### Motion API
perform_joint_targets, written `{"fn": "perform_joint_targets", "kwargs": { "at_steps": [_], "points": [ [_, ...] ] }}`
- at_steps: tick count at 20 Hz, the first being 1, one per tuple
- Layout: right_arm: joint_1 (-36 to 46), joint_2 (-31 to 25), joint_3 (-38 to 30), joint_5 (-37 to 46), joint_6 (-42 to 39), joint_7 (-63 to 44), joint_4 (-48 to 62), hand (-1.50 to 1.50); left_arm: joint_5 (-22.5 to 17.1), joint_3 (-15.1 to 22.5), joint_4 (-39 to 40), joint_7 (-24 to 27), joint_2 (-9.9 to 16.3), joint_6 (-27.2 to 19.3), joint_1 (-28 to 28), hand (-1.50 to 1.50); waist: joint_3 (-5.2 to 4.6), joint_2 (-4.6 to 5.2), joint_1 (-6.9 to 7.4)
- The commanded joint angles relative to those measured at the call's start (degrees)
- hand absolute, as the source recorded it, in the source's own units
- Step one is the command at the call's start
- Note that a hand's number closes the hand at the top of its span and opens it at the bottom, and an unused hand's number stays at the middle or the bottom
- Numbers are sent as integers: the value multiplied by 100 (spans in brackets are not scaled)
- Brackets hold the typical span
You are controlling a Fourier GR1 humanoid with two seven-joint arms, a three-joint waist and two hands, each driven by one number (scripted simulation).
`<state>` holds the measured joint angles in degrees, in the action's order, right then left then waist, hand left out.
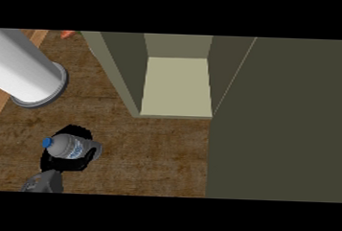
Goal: Pick up the bottled water, place it into the cabinet and close the cabinet
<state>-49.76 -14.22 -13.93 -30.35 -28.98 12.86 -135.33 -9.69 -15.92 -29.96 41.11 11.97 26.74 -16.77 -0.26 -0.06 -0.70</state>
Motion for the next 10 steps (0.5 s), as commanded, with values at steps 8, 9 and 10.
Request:
{"fn": "perform_joint_targets", "kwargs": {
  "at_steps": [8, 9, 10],
  "points": [
    [-356, -75, -259, -791, 352, -594, -1233, -150, -310, 33, -1229, -243, -322, -440, 356, 150, 23, -14, 56],
    [-452, 27, -148, -663, 193, -455, -1118, -150, -225, 167, -1462, -295, -536, -683, 301, 150, 26, -24, 35],
    [-548, -72, -279, -708, 123, -440, -1193, -150, -154, 250, -1663, -236, -715, -903, 355, 150, 26, -30, 31]
  ]
}}
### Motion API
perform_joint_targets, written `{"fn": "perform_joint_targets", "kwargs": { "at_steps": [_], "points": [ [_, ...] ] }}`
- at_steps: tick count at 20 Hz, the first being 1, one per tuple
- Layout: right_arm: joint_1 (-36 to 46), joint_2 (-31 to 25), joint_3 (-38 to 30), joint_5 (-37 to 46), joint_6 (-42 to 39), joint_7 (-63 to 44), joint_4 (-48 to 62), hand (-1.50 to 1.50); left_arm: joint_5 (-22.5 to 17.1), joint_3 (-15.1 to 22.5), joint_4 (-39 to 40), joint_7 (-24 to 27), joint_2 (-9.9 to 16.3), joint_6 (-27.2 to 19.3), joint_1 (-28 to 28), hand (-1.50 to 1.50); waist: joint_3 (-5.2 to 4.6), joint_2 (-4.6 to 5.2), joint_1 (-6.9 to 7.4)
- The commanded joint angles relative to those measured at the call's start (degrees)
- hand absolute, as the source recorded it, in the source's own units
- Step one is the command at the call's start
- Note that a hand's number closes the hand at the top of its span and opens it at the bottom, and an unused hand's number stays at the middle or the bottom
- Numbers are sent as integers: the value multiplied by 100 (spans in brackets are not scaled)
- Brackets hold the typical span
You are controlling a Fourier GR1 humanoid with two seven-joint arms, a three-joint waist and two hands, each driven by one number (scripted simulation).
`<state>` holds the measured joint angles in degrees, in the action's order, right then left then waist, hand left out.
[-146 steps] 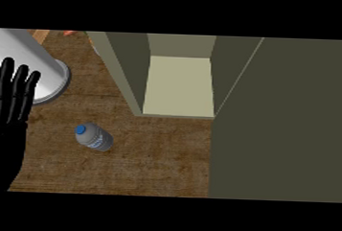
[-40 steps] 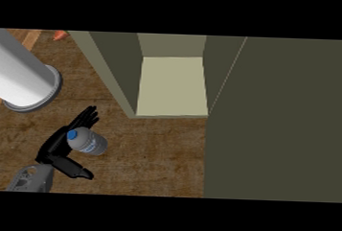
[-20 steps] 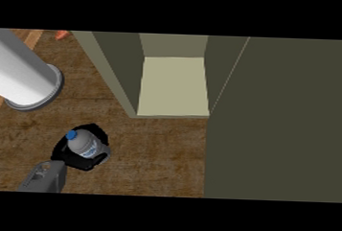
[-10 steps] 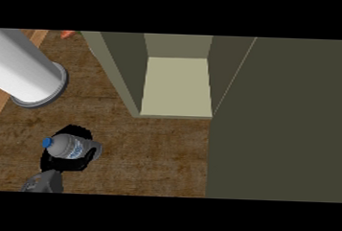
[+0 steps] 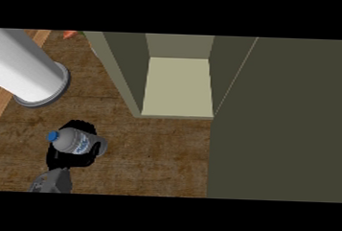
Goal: Pick up the bottled water, place it into the cabinet and close the cabinet
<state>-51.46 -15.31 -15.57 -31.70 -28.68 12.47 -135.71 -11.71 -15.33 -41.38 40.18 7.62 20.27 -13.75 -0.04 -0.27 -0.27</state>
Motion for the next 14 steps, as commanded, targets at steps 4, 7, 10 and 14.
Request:
{"fn": "perform_joint_targets", "kwargs": {
  "at_steps": [4, 7, 10, 14],
  "points": [
    [33, -122, -228, -759, 351, -432, -846, -150, 59, 668, -1528, -787, -736, -700, 261, 150, 9, -20, 102],
    [-212, -18, -144, -777, 303, -434, -1219, -150, -74, 978, -1736, -995, -748, -1008, 98, 150, -1, -7, 1],
    [-417, -80, -86, -673, 181, -441, -1272, -150, -304, 1405, -2344, -1595, -755, -1633, -49, 150, -1, -24, -33],
    [-252, -94, -164, -769, 336, -415, -1107, -150, -452, 2296, -2930, -1929, -759, -2601, -82, 150, -2, -7, -16]
  ]
}}
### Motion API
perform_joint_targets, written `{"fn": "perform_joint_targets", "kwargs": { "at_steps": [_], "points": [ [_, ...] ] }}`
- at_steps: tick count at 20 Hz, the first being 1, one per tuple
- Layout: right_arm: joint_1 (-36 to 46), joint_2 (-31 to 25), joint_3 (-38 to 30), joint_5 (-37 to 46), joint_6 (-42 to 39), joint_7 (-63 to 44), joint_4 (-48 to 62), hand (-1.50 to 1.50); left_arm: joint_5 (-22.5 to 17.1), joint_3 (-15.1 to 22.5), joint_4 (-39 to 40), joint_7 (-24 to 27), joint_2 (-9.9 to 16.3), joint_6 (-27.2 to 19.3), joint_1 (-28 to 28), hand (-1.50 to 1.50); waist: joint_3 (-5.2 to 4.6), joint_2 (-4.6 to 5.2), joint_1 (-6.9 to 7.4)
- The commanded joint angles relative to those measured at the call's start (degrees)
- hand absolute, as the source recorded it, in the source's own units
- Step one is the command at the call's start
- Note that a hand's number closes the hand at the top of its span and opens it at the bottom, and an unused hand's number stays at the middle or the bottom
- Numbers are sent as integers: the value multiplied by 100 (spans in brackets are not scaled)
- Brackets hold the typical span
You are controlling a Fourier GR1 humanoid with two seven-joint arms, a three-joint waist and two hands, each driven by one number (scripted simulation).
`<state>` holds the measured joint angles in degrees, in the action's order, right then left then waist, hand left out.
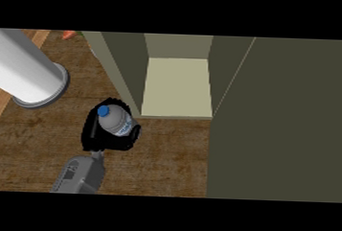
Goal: Pick up the bottled water, place it into the cabinet and close the cabinet
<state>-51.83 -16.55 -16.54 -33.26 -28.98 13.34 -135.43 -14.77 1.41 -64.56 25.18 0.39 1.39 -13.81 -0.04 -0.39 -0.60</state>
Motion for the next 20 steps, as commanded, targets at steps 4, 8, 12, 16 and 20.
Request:
{"fn": "perform_joint_targets", "kwargs": {
  "at_steps": [4, 8, 12, 16, 20],
  "points": [
    [-138, -46, -173, -652, 94, -353, -862, -150, -258, 1284, -710, -473, -38, -1732, -241, 150, -1, 20, -34],
    [-105, -91, -259, -895, 194, -467, -920, -150, -188, 1562, -667, -742, -39, -2248, -587, 150, -2, 28, -24],
    [-96, 4, -44, -726, 342, -521, -1124, -150, -128, 1504, 77, -968, -39, -3035, -1611, 150, -6, 53, -123],
    [-96, -135, -110, -848, 323, -563, -1097, -150, -187, 1829, 654, -1118, -39, -3538, -2043, 150, -8, 67, -150],
    [92, -216, -193, -1057, 270, -467, -889, -150, -158, 1624, 1206, -1217, -39, -3494, -2491, 150, -5, 69, -115]
  ]
}}
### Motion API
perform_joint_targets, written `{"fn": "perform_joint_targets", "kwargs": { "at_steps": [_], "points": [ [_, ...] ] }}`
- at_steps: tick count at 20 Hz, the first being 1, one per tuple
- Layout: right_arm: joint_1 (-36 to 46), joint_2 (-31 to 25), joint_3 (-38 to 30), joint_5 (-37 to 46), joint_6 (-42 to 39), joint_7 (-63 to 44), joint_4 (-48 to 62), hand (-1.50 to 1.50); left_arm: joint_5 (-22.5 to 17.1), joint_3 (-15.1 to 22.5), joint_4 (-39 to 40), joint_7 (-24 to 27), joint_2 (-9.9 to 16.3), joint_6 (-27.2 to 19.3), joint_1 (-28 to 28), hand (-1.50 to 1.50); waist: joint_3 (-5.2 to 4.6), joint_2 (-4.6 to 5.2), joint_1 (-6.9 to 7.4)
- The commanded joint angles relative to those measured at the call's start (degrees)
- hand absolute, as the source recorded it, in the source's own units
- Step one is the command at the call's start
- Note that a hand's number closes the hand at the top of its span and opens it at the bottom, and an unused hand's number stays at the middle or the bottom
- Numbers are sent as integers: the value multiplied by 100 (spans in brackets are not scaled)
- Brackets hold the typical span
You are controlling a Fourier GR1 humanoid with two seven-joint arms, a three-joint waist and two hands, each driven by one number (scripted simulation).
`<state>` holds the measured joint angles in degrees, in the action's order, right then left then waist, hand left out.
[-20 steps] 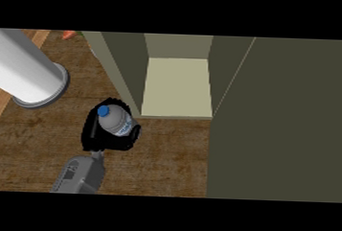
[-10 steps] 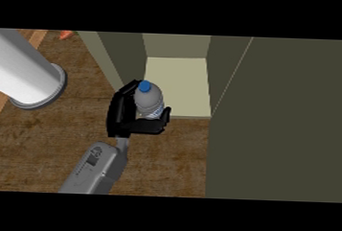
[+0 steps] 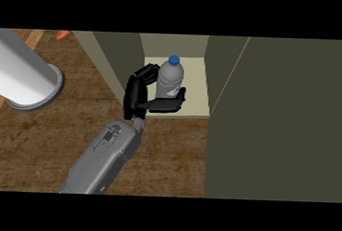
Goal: Pick up the bottled water, place it into the cabinet and close the cabinet
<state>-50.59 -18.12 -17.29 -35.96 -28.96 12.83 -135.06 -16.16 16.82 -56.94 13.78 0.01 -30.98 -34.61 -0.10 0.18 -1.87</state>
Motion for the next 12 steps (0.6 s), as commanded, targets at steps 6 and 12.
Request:
{"fn": "perform_joint_targets", "kwargs": {
  "at_steps": [6, 12],
  "points": [
    [-144, 48, -105, -706, 72, -326, -760, -150, -530, -462, 1624, 418, -1, 157, -995, 150, -1, 28, -72],
    [-180, -57, -168, -885, 53, -408, -731, -150, -702, -472, 2415, 649, 0, -161, -1692, 150, -2, 42, -146]
  ]
}}
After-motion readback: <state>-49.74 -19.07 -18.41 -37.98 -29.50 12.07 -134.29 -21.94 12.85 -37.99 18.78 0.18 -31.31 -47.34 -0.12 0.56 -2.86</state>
